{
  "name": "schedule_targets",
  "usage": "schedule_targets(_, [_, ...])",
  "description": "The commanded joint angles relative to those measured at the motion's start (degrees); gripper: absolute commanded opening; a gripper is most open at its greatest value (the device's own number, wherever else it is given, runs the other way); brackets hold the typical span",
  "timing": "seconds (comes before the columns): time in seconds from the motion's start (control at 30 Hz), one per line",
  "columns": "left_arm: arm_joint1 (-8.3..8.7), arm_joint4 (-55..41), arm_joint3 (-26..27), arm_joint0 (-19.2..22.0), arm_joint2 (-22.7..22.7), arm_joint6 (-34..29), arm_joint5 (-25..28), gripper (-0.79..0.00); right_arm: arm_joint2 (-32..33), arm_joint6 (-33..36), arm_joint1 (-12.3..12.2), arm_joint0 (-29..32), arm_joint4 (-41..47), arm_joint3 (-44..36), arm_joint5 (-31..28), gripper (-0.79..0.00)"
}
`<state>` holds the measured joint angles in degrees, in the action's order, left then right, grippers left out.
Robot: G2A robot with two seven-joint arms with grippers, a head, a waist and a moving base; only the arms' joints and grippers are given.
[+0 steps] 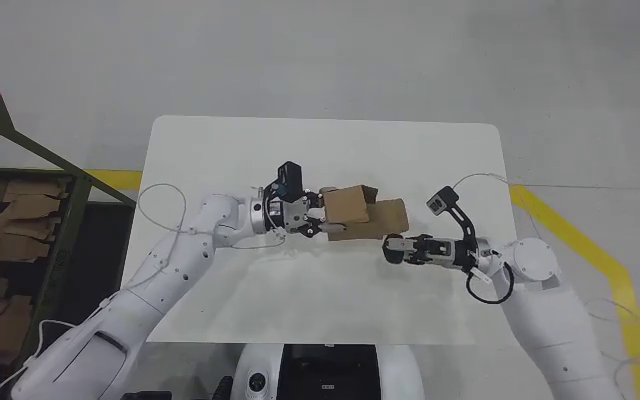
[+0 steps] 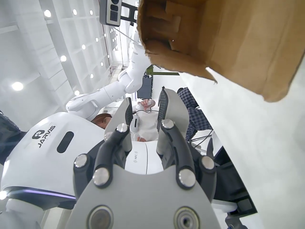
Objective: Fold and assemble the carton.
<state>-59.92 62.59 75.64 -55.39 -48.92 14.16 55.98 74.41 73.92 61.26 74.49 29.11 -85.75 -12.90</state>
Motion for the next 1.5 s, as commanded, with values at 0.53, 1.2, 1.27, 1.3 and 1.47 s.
schedule_targets(0.53, [-0.72,0.5,2.6,-2.0,0.0,-0.5,1.7,-0.4,-3.1,-2.8,0.3,-3.6,-0.7,2.2,0.4,-0.603])
schedule_targets(1.2, [-1.04,1.4,4.7,-2.2,2.1,-1.6,2.0,-0.403,-2.4,-7.0,0.6,-9.9,1.1,11.2,0.2,-0.573])
schedule_targets(1.27, [-1.02,1.2,4.5,-1.9,2.3,-1.4,2.0,-0.403,-3.4,-5.2,0.7,-10.4,1.8,11.5,0.0,-0.585])
schedule_targets(1.3, [-1.0,1.0,4.3,-1.8,2.4,-1.2,2.0,-0.403,-3.7,-4.6,0.8,-10.5,2.0,11.7,-0.3,-0.588])
schedule_targets(1.47, [-0.8,0.8,3.8,-1.2,2.4,-1.0,2.0,-0.406,-4.0,-2.9,0.7,-9.7,2.7,10.7,-0.6,-0.588])
